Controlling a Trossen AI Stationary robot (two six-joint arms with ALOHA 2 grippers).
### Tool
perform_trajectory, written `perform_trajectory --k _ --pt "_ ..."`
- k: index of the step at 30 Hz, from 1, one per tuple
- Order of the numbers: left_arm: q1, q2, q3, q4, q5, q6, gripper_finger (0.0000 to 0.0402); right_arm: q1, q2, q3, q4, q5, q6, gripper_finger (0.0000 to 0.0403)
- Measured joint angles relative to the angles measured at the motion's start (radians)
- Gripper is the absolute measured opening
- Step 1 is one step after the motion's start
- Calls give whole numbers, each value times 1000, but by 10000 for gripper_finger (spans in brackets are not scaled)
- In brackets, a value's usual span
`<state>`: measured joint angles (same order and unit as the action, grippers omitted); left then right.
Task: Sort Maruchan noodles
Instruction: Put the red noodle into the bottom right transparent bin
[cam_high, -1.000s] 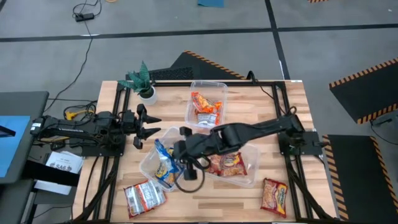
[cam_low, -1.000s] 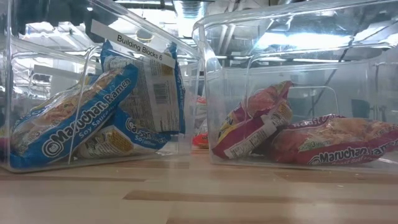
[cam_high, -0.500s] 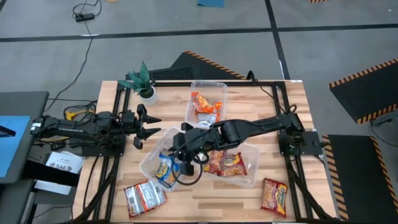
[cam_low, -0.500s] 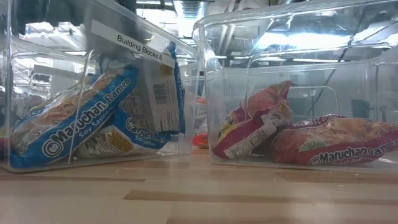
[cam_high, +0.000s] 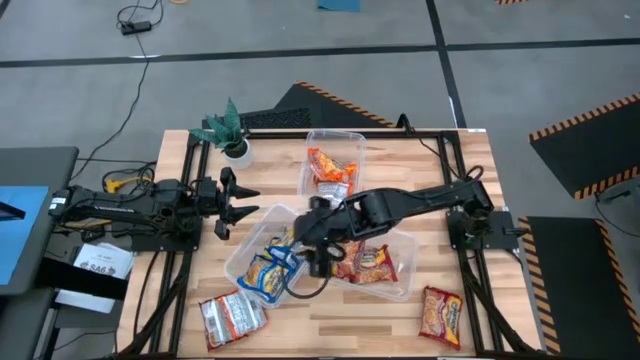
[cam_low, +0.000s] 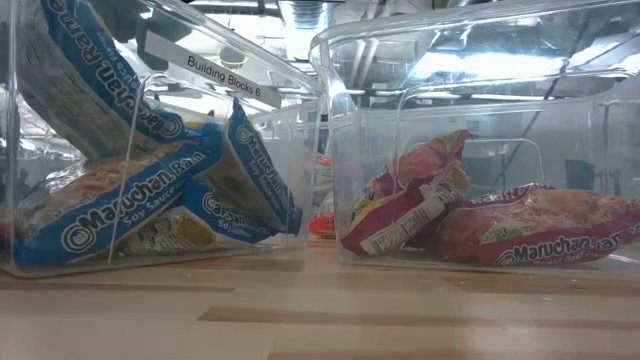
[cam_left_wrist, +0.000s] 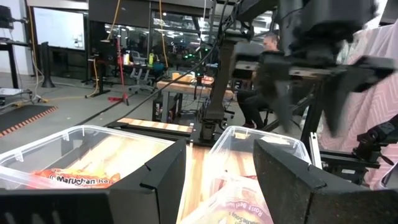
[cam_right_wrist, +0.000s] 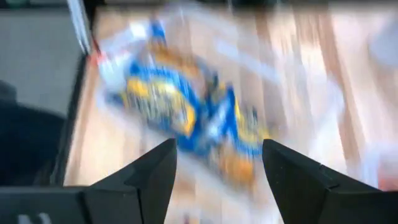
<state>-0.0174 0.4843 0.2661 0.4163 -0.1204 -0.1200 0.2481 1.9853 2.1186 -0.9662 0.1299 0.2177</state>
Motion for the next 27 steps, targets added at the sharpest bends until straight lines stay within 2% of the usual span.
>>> perform_trajectory --k 5,9,13,18,27 --pt "0 0 0 -7 0 -16 174 14 4 -2 -379 13 158 260" --pt "0 0 0 -11 0 -22 174 69 1 -1 -606 79 284 260" --pt "0 0 0 -25 0 -32 174 145 -44 -25 -597 102 373 260" --pt "0 0 0 -25 0 -34 174 253 -123 -41 -592 130 569 260" --pt "0 0 0 -24 1 -35 174 522 -241 -196 -601 132 1090 260"
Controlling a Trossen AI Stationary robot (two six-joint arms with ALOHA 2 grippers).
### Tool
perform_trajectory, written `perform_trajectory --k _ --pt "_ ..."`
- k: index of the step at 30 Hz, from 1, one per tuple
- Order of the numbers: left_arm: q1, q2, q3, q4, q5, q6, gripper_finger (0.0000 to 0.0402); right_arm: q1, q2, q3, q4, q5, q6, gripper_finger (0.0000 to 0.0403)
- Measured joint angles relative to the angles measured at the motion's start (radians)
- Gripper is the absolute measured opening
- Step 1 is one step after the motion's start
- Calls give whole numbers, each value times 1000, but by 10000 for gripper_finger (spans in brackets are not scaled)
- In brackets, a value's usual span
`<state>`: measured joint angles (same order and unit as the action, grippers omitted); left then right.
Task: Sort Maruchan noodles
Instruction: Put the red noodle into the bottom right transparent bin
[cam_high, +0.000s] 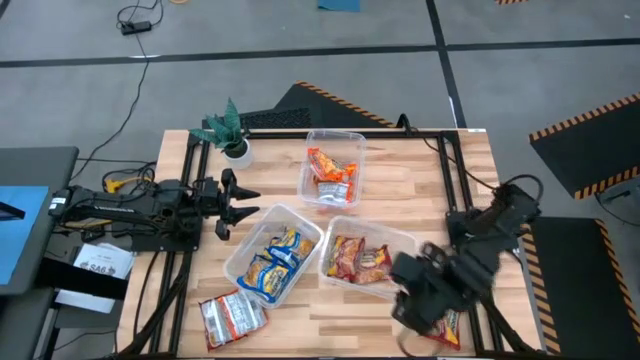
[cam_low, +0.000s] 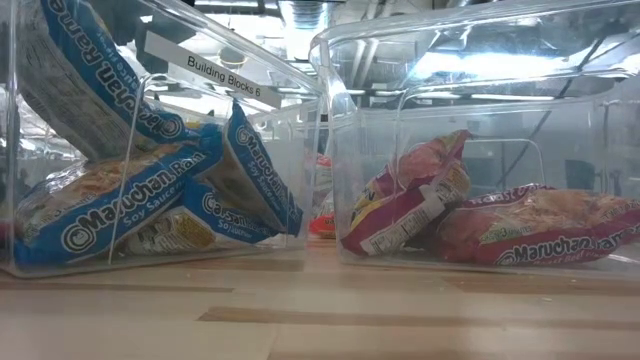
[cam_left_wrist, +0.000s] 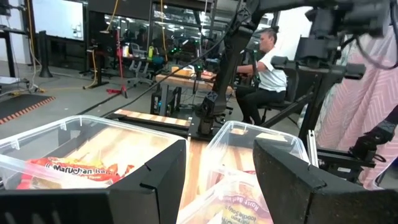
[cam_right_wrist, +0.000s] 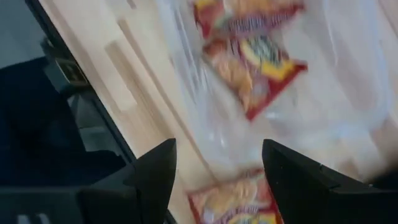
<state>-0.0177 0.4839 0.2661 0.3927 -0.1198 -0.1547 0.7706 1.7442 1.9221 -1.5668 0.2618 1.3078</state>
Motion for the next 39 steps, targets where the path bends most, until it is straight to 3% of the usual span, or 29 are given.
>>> perform_trajectory --k 11,15,24,39 --pt "0 0 0 0 0 -15 174 319 52 -131 42 -137 741 260" --pt "0 0 0 1 0 -15 174 351 105 -176 137 -167 846 260" --pt "0 0 0 17 0 -6 174 273 256 -202 189 -283 593 260" --pt "0 0 0 16 0 -4 174 124 482 -202 120 -602 179 260"
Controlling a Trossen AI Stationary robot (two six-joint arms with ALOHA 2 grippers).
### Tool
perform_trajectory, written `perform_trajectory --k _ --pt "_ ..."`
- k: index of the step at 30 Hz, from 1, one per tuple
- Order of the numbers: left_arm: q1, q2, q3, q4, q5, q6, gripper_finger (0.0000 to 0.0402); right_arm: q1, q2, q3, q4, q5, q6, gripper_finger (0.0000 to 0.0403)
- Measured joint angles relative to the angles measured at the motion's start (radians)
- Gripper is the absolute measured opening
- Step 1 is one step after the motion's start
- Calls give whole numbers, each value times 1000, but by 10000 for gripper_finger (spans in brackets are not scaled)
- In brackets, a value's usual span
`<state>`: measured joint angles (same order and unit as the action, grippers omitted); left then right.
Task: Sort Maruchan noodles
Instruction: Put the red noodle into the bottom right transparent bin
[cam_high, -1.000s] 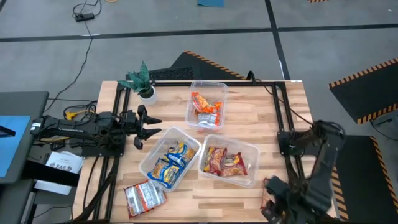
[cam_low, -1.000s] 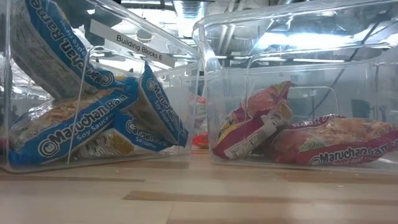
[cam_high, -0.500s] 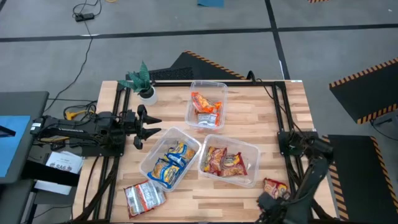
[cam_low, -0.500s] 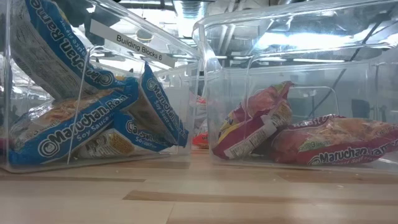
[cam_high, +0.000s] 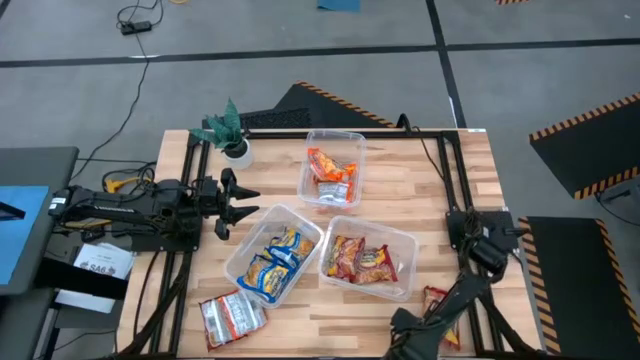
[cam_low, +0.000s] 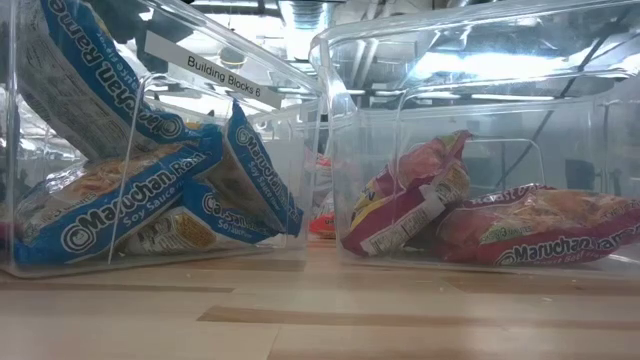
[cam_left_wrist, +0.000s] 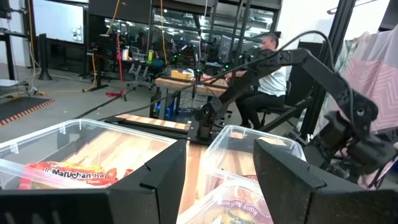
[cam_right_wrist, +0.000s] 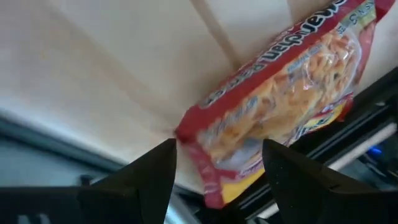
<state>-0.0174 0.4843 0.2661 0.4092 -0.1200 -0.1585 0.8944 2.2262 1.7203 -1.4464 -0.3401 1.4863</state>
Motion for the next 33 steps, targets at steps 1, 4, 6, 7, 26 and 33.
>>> perform_trajectory --k 1,4,6,7,26,33 --pt "0 0 0 0 0 0 174 -2 14 0 -13 -8 -16 260" --pt "0 0 0 0 0 0 174 -1 46 0 -59 -26 -51 260" --pt "0 0 0 0 0 0 174 3 65 0 -89 -27 -55 260" --pt "0 0 0 0 0 0 174 5 72 0 -100 -27 -55 260" --pt "0 0 0 0 0 0 174 12 15 59 -74 -48 -182 12" --pt "0 0 0 0 0 0 174 -47 -217 149 216 144 -140 6"
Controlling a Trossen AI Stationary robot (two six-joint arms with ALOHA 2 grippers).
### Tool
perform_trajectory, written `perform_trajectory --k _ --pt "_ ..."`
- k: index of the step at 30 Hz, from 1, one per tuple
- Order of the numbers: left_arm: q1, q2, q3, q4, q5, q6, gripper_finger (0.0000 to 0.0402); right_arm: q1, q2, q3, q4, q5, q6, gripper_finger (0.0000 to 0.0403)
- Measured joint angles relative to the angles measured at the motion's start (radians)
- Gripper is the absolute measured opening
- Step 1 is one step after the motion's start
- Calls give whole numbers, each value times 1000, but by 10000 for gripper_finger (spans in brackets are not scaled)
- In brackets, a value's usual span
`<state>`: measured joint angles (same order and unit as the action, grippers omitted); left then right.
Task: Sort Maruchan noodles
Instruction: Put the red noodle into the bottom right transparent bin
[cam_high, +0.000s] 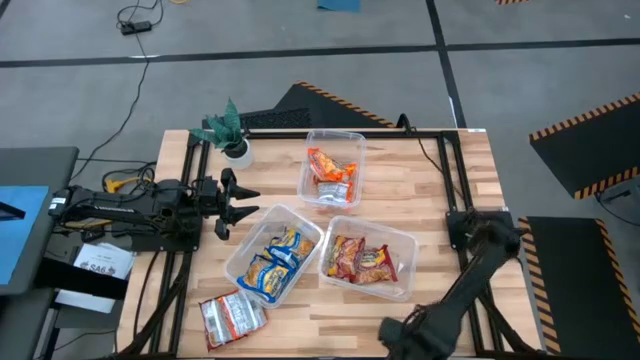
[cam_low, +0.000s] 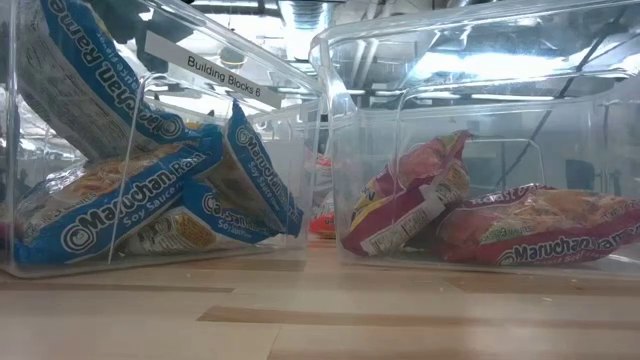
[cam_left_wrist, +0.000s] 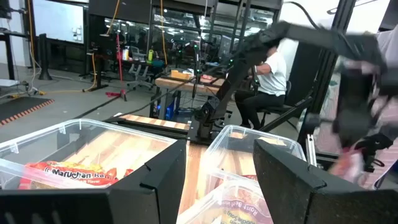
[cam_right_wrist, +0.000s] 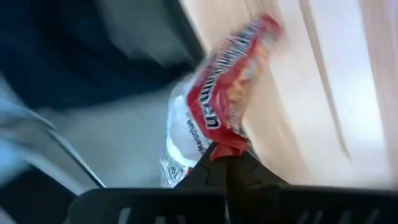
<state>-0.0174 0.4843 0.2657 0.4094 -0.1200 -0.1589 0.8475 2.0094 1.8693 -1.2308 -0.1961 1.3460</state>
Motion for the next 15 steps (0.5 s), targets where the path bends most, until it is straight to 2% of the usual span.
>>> perform_trajectory --k 4,8,12,15 --pt "0 0 0 0 0 0 174 -28 -130 20 170 253 -63 6" --pt "0 0 0 0 0 0 174 -53 -225 34 270 459 -292 6" --pt "0 0 0 0 0 0 174 -81 -296 44 241 628 -503 6" --pt "0 0 0 0 0 0 174 -109 -320 44 159 709 -563 6"
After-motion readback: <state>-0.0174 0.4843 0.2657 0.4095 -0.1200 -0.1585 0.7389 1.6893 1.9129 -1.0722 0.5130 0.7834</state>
